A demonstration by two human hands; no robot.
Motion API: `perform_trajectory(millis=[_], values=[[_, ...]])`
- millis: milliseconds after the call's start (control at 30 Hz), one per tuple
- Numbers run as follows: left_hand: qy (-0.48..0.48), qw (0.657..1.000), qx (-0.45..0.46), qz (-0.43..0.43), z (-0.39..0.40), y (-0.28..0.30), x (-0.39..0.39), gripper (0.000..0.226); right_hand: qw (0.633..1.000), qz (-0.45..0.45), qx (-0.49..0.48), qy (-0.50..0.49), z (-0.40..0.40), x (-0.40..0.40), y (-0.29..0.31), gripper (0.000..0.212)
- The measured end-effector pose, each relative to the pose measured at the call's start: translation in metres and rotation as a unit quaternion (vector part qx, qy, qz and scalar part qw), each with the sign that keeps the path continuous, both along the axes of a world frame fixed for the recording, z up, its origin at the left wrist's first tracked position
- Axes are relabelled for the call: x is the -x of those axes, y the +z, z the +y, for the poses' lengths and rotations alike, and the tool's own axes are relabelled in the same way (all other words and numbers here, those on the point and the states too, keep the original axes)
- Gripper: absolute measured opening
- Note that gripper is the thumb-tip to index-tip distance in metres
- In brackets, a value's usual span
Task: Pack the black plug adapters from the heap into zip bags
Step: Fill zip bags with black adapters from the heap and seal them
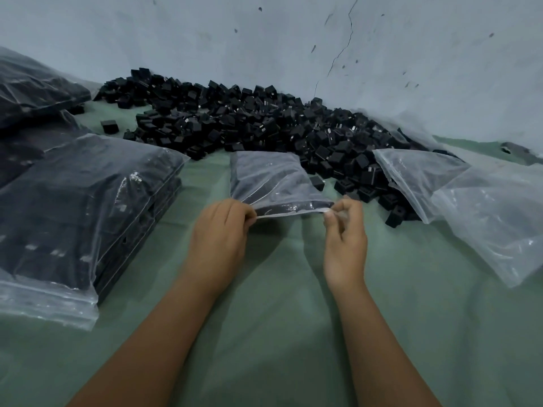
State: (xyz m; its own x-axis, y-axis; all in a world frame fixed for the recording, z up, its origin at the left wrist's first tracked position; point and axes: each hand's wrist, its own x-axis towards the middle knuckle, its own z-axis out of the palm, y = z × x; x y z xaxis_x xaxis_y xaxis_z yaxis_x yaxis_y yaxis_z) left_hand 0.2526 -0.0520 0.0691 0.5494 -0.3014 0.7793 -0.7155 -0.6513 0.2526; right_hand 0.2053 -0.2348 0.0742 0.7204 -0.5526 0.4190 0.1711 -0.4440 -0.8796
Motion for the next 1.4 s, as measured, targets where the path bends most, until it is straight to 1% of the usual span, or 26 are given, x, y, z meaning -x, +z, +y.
perform_trajectory(millis=[100, 167, 200, 233, 267, 300, 367, 400, 433, 467, 500, 533, 600, 633, 700, 767, 800, 867, 967, 1033, 1067, 1133, 1167, 1233, 1267, 1400], values=[[0.017, 0.998, 0.053, 0.037, 0.004, 0.000, -0.001, 0.023, 0.995, 0.027, -0.063, 0.066, 0.004, 0.002, 0.000, 0.016], [0.035, 0.992, 0.108, 0.060, 0.006, 0.002, 0.000, 0.013, 0.987, 0.028, -0.112, 0.111, 0.009, 0.005, 0.001, 0.012], [0.052, 0.983, 0.153, 0.087, 0.007, 0.003, 0.001, 0.009, 0.982, 0.021, -0.136, 0.132, 0.013, 0.006, 0.002, 0.011], [0.072, 0.963, 0.223, 0.133, 0.007, 0.004, 0.004, 0.021, 0.976, 0.010, -0.158, 0.149, 0.018, 0.007, 0.003, 0.012], [0.075, 0.926, 0.315, 0.196, 0.008, 0.005, 0.007, 0.042, 0.971, -0.003, -0.180, 0.159, 0.023, 0.008, 0.005, 0.013], [0.061, 0.865, 0.418, 0.271, 0.007, 0.008, 0.012, 0.065, 0.966, -0.017, -0.201, 0.160, 0.030, 0.009, 0.007, 0.014], [-0.019, 0.709, 0.591, 0.386, -0.002, 0.016, 0.025, 0.103, 0.960, -0.043, -0.240, 0.134, 0.044, 0.008, 0.012, 0.020], [-0.068, 0.623, 0.658, 0.417, -0.007, 0.022, 0.031, 0.113, 0.958, -0.057, -0.256, 0.113, 0.051, 0.008, 0.015, 0.022], [-0.109, 0.530, 0.721, 0.433, -0.009, 0.030, 0.033, 0.116, 0.956, -0.073, -0.270, 0.092, 0.060, 0.009, 0.018, 0.024], [-0.135, 0.445, 0.771, 0.435, -0.009, 0.040, 0.032, 0.112, 0.951, -0.090, -0.285, 0.074, 0.069, 0.009, 0.021, 0.026], [-0.145, 0.373, 0.812, 0.426, -0.007, 0.048, 0.027, 0.098, 0.945, -0.108, -0.304, 0.059, 0.078, 0.010, 0.025, 0.026], [-0.134, 0.324, 0.837, 0.421, -0.003, 0.057, 0.022, 0.078, 0.935, -0.130, -0.326, 0.051, 0.087, 0.012, 0.030, 0.026], [-0.092, 0.270, 0.854, 0.435, 0.001, 0.070, 0.019, 0.034, 0.913, -0.172, -0.366, 0.045, 0.102, 0.014, 0.042, 0.024], [-0.086, 0.248, 0.855, 0.447, 0.001, 0.076, 0.022, 0.025, 0.904, -0.188, -0.382, 0.045, 0.109, 0.015, 0.050, 0.023], [-0.127, 0.200, 0.843, 0.483, -0.007, 0.088, 0.034, 0.034, 0.888, -0.206, -0.408, 0.049, 0.120, 0.018, 0.062, 0.020], [-0.214, 0.160, 0.823, 0.501, -0.008, 0.098, 0.047, 0.057, 0.872, -0.205, -0.438, 0.067, 0.125, 0.024, 0.068, 0.023], [-0.242, 0.157, 0.815, 0.503, -0.004, 0.102, 0.050, 0.065, 0.856, -0.203, -0.468, 0.084, 0.125, 0.028, 0.069, 0.026], [-0.258, 0.177, 0.802, 0.509, 0.008, 0.101, 0.043, 0.062, 0.800, -0.185, -0.562, 0.099, 0.119, 0.030, 0.068, 0.026], [-0.209, 0.239, 0.765, 0.561, 0.025, 0.092, 0.030, 0.030, 0.749, -0.084, -0.656, 0.050, 0.101, 0.019, 0.062, 0.019], [-0.188, 0.284, 0.738, 0.582, 0.032, 0.087, 0.025, 0.019, 0.715, -0.003, -0.694, 0.078, 0.100, 0.008, 0.061, 0.041], [-0.190, 0.299, 0.728, 0.586, 0.036, 0.088, 0.023, 0.018, 0.713, 0.030, -0.693, 0.102, 0.102, 0.003, 0.062, 0.048], [-0.210, 0.333, 0.705, 0.590, 0.044, 0.095, 0.022, 0.021, 0.734, 0.070, -0.660, 0.145, 0.109, -0.010, 0.067, 0.045], [-0.215, 0.360, 0.693, 0.587, 0.049, 0.100, 0.020, 0.027, 0.747, 0.085, -0.638, 0.167, 0.113, -0.018, 0.070, 0.045], [-0.221, 0.412, 0.674, 0.572, 0.063, 0.111, 0.016, 0.044, 0.752, 0.107, -0.616, 0.210, 0.123, -0.033, 0.081, 0.049], [-0.223, 0.429, 0.671, 0.562, 0.072, 0.118, 0.014, 0.049, 0.752, 0.105, -0.609, 0.230, 0.130, -0.040, 0.088, 0.048], [-0.221, 0.470, 0.696, 0.495, 0.129, 0.136, 0.006, 0.055, 0.746, 0.070, -0.603, 0.273, 0.167, -0.076, 0.118, 0.024]])
